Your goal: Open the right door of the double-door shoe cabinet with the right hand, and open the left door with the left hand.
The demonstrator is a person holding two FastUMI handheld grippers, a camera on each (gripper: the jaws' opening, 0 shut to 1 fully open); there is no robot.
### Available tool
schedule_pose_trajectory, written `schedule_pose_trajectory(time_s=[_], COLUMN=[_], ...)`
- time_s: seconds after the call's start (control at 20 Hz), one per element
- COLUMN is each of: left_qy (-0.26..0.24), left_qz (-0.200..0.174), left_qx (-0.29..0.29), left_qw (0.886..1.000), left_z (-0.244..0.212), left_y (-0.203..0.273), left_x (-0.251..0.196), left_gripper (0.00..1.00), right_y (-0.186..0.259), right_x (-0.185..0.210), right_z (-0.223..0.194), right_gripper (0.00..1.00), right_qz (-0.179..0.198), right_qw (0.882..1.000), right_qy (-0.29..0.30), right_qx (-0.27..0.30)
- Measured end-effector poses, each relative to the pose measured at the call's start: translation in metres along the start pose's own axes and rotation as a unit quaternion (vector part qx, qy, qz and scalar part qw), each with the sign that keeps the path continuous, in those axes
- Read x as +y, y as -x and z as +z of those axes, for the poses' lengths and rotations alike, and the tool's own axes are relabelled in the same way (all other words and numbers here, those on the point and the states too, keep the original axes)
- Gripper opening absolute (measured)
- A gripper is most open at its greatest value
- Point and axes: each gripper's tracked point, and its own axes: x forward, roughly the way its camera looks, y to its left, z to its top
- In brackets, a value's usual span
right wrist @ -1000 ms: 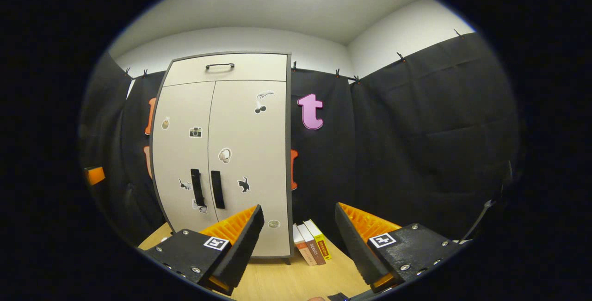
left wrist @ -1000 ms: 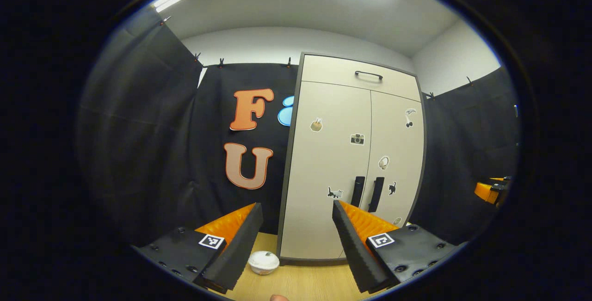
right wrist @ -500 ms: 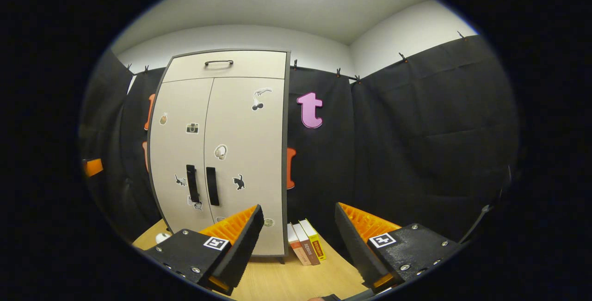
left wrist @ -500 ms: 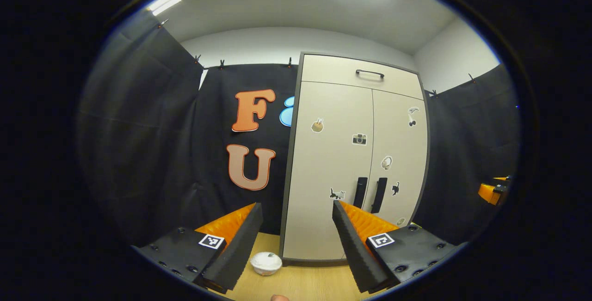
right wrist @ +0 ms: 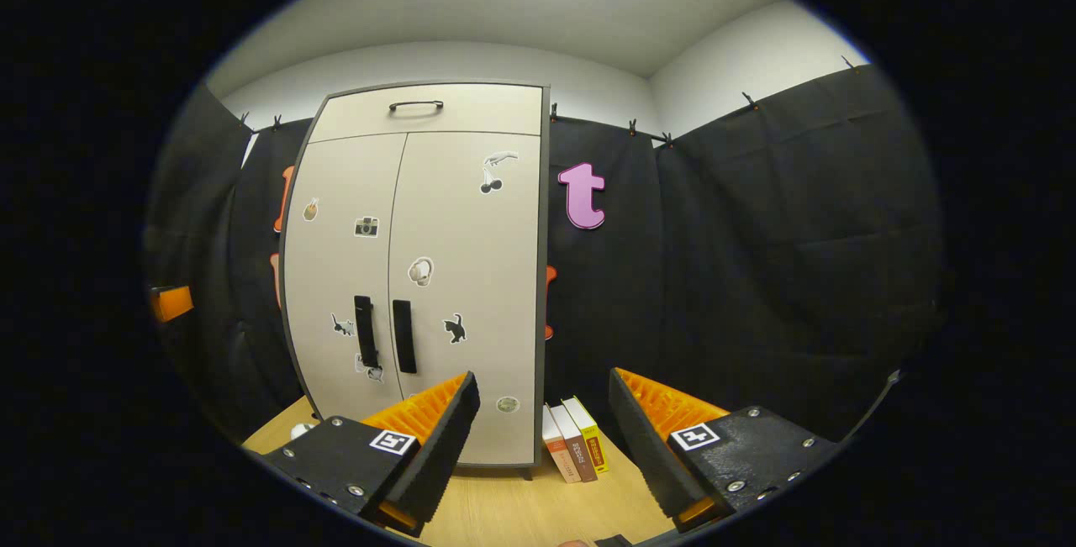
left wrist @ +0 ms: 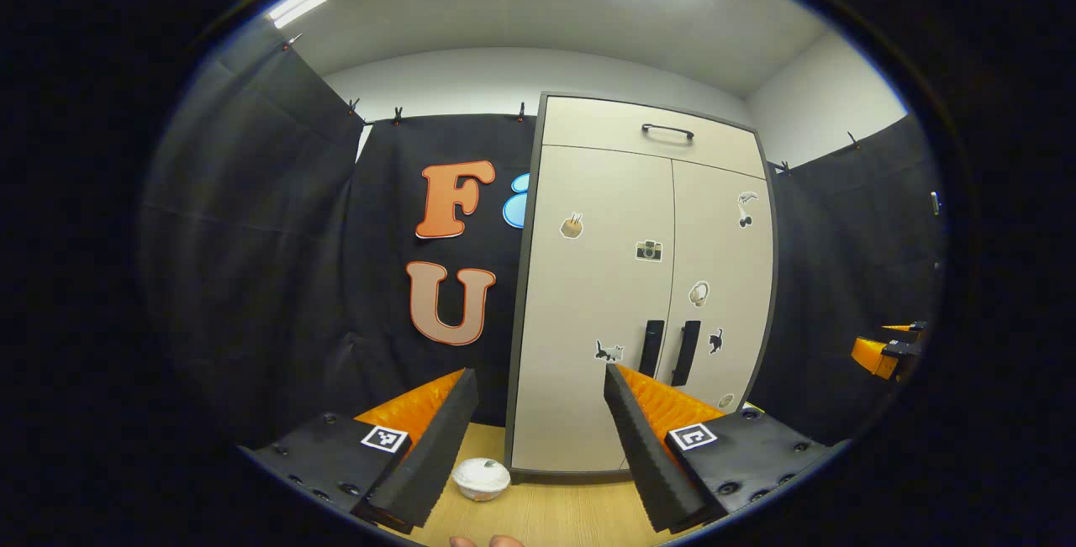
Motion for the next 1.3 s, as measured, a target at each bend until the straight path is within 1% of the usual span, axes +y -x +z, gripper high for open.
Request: schedule_pose_trajectory(time_s=[0.2, 0.55, 0.85, 1.05, 1.3], left_qy=[-0.009, -0.01, -0.004, -0.011, -0.01], left_qz=[0.008, 0.028, 0.042, 0.055, 0.066], left_qx=[0.0, 0.001, 0.003, 0.006, 0.014], left_qw=[1.0, 1.0, 0.999, 0.998, 0.998], left_z=[-0.001, -0.002, -0.002, -0.005, -0.012], left_y=[0.003, 0.005, 0.006, 0.006, 0.001], left_x=[0.011, 0.044, 0.076, 0.098, 0.12], left_gripper=[0.96, 0.97, 0.97, 0.97, 0.97], right_y=[-0.017, -0.063, -0.103, -0.134, -0.176], right_x=[0.027, 0.087, 0.137, 0.167, 0.197], right_z=[-0.006, -0.026, -0.036, -0.042, -0.043], right_gripper=[0.95, 0.95, 0.94, 0.95, 0.94], right_qz=[0.021, 0.05, 0.074, 0.083, 0.084], right_qw=[1.0, 0.998, 0.997, 0.996, 0.996], right_qy=[-0.016, -0.007, -0.001, -0.003, 0.005], right_qx=[0.008, 0.031, 0.027, 0.032, 0.027])
